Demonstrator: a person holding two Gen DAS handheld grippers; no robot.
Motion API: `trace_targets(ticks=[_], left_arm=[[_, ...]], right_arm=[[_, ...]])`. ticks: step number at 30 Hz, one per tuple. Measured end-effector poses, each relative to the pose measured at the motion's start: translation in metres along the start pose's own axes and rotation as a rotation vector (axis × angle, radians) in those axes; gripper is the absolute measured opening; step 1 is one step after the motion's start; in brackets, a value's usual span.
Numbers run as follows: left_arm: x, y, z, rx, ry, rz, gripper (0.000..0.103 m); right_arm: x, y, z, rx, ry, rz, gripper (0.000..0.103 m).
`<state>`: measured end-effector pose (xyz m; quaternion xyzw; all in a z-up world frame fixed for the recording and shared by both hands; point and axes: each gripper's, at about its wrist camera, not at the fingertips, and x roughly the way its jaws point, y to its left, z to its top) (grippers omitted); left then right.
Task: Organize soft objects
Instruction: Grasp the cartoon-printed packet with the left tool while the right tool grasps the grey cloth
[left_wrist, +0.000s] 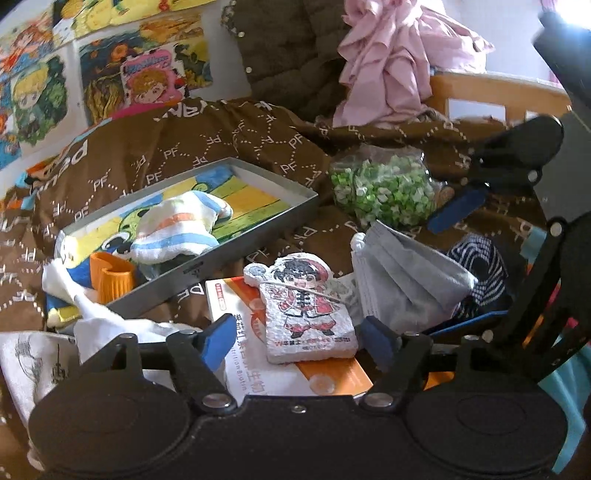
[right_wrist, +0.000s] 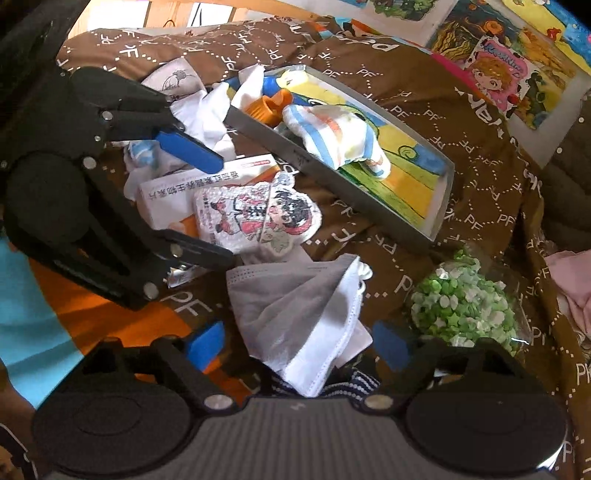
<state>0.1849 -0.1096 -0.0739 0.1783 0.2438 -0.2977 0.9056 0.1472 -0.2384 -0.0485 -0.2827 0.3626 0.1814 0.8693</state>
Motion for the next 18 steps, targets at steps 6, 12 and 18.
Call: trace_targets(ticks=[6,12,18], left_arm=[[0.0043,-0.0040,0.0021,0.032,0.022,0.022,0.070],[0.0036,-0.0042,0.0038,0.017,0.030,0.001,0.055],[0.0020,-0.0021,0.0029,-0.021,0.024,-0.012,0.054]], right_arm=[[0.0009,0.0040,0.0010,-0.015,-0.001,-0.002,0.082],[-0.0010,0.0026,0.0018,0.002,-0.010,-0.001,0.066],[-0.0021,-0.0009,0.0035,0.032,-0.023,-0.003,0.048]])
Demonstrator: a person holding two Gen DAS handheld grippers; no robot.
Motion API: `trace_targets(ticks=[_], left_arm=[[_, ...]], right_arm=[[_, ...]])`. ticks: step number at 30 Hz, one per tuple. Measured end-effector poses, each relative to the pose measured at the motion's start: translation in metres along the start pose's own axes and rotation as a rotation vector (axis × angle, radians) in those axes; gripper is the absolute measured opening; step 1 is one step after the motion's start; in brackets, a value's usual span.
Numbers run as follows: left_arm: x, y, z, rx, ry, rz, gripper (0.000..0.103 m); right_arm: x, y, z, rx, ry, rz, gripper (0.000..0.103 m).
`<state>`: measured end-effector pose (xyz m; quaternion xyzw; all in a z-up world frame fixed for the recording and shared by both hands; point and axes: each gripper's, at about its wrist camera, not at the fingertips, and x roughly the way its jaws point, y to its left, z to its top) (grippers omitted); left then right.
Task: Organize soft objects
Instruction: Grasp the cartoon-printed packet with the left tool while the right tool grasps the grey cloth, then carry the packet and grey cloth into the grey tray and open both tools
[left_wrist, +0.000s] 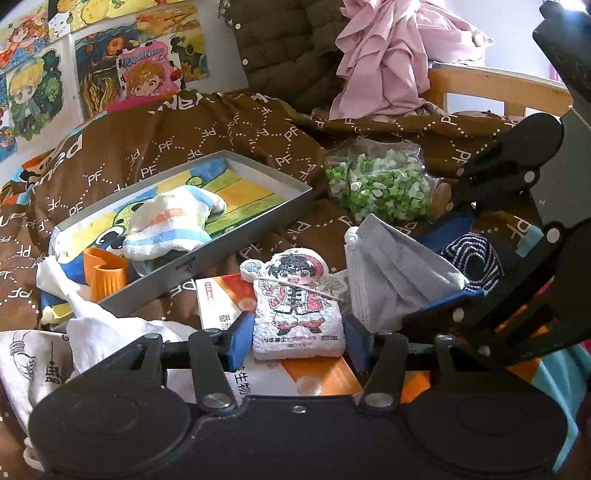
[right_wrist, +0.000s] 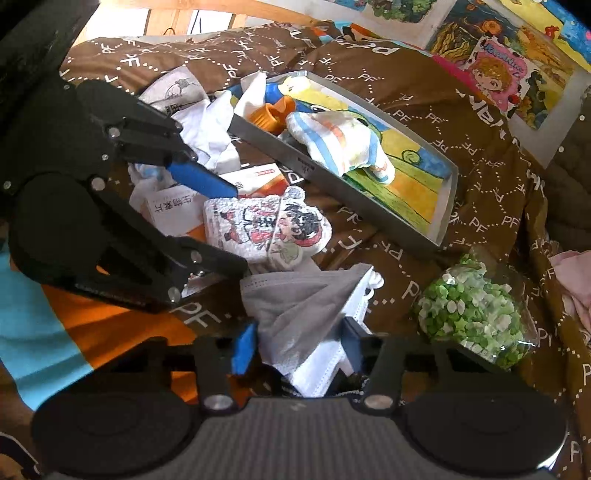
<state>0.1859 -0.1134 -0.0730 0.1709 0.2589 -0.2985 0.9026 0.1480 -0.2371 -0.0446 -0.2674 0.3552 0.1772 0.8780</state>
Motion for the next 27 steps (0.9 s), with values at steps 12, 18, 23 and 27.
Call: trace_targets(ticks=[12,18,23,27], left_arm=[[-0.005,0.012,-0.001,-0.186,-0.041,-0.018,0.054],[-0.010,0.021,-0.002,-0.282,-0.085,-0.023,0.054],[-0.019,0.029,-0.003,-0.350,-0.164,-0.031,0.054],[-0.025,0.034,-0.002,-0.380,-0.223,-0.023,0.054]], right_arm=[[-0.006,-0.021,0.002,0.157,-0.063,-0.042,0.027],[-0.008,-0.026,0.002,0.206,-0.111,-0.074,0.024],[-0.012,-0.028,0.005,0.230,-0.176,-0.093,0.024],[-0.016,-0.026,0.008,0.229,-0.235,-0.108,0.024]])
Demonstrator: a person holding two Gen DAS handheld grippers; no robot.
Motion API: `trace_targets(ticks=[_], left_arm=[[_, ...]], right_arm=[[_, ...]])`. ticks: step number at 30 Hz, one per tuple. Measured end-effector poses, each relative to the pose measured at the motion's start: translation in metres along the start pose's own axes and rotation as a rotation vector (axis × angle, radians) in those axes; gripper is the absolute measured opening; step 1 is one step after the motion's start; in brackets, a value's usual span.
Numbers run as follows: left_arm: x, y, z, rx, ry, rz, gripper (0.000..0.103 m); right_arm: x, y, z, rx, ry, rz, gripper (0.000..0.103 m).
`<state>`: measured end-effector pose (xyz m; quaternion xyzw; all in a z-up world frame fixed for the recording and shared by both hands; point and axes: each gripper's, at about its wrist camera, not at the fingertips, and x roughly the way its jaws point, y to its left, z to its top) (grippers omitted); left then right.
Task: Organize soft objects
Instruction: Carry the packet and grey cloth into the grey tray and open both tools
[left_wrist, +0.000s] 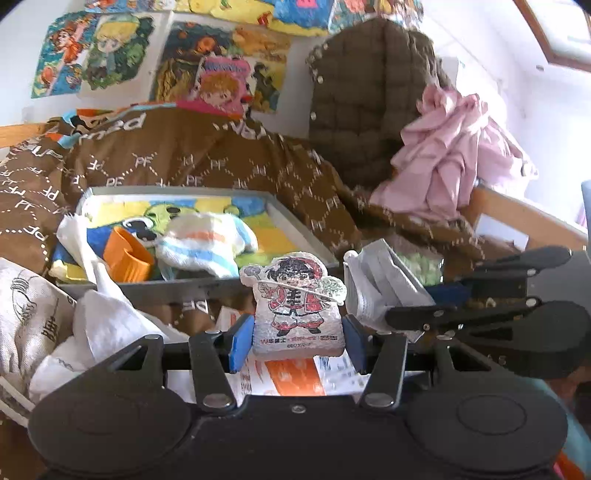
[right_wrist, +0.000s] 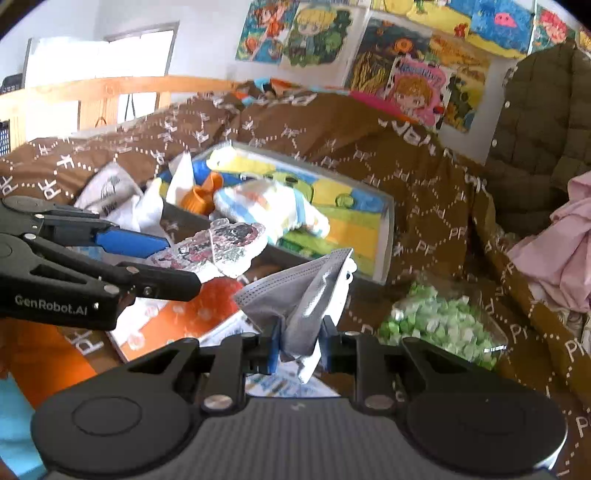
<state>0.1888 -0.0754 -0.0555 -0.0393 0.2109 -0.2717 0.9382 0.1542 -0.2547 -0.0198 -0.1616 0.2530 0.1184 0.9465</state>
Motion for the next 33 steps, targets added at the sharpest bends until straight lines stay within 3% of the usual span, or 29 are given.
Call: trace_targets(ticks=[10,17,23,33], left_arm=[[0.001,0.032,0.044,-0.063,-0.161,0.097,0.054],[0.023,0.087,0.076,-0.121,-0.200,0.210,0.054],[0.047,0.134,0.081,-0.144,-0.169,0.285,0.054],[0.078,0.170,0.076,-0.154,-0.024,0.282,0.054]], right_arm=[[0.013,0.004,0.044,0.071,-0.183,0.027,0.024],[0.071,0.007,0.088,0.151,-0.241,0.089,0.024],[0.123,0.020,0.114,0.154,-0.241,0.109,0.024],[0.174,0.034,0.115,0.125,-0.130,0.078,0.025]])
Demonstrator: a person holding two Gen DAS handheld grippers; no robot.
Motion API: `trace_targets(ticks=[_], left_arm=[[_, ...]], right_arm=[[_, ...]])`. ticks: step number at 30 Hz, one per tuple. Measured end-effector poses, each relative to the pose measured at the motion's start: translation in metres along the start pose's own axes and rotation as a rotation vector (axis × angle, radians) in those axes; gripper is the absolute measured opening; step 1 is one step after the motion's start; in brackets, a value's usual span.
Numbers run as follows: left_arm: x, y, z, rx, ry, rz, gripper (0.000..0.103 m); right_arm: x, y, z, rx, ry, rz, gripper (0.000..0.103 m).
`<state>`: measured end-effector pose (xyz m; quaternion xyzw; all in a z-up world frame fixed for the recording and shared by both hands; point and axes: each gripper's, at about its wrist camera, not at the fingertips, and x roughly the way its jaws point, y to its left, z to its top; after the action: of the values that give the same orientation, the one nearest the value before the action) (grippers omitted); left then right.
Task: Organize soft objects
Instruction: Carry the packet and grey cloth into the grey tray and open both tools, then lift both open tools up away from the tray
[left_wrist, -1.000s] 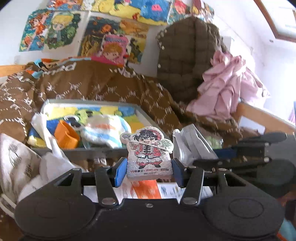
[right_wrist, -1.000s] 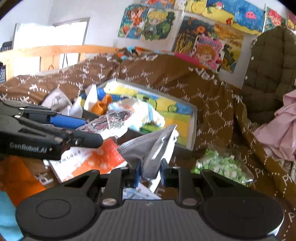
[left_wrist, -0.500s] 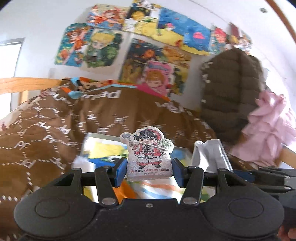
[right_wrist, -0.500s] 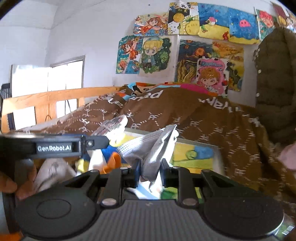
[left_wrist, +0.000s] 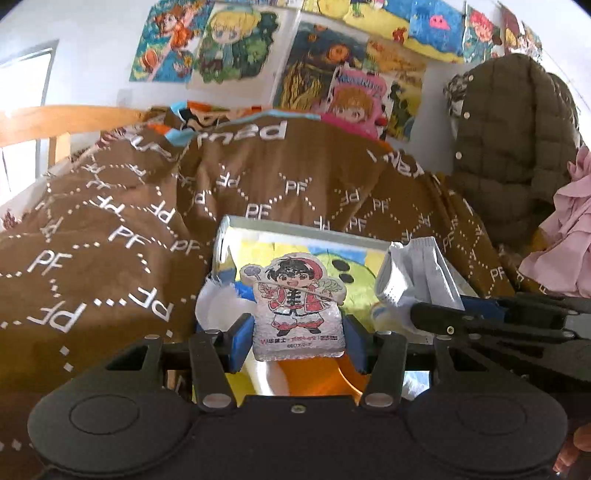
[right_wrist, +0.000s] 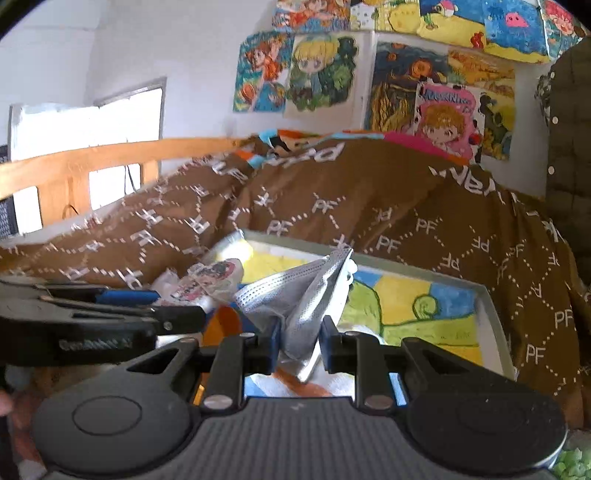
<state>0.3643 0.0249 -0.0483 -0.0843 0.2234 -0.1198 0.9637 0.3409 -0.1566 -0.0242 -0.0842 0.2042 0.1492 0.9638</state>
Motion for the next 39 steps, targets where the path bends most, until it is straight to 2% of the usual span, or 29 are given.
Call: trace_targets(ticks=[12,16,21,26,30,34,39], left_arm=[[0.005,-0.005,-0.004,0.010,0.041,-0.011,0.055],[0.003,-0.006,-0.003,0.015,0.043,0.003,0.055],[-0.009,-0.012,0.003,0.022,0.034,-0.005,0.069],[-0.028,-0.021,0.010,0.025,0.007,0.000,0.077],[-0.052,-0.031,0.017,0.027,-0.044,0.017,0.087],[-0.080,-0.037,0.023,0.003,-0.097,0.023,0.092],[-0.116,-0.047,0.028,-0.014,-0.160,0.035,0.099]], right_arm=[[-0.001,0.008,-0.004,-0.026,0.002,-0.022,0.035],[-0.007,0.003,-0.003,-0.013,0.002,-0.034,0.049],[-0.023,-0.008,0.003,0.018,-0.011,-0.057,0.061],[-0.049,-0.019,0.013,0.054,-0.050,-0.081,0.076],[-0.075,-0.027,0.021,0.086,-0.090,-0.098,0.085],[-0.101,-0.035,0.026,0.124,-0.133,-0.111,0.096],[-0.134,-0.037,0.028,0.138,-0.164,-0.116,0.103]])
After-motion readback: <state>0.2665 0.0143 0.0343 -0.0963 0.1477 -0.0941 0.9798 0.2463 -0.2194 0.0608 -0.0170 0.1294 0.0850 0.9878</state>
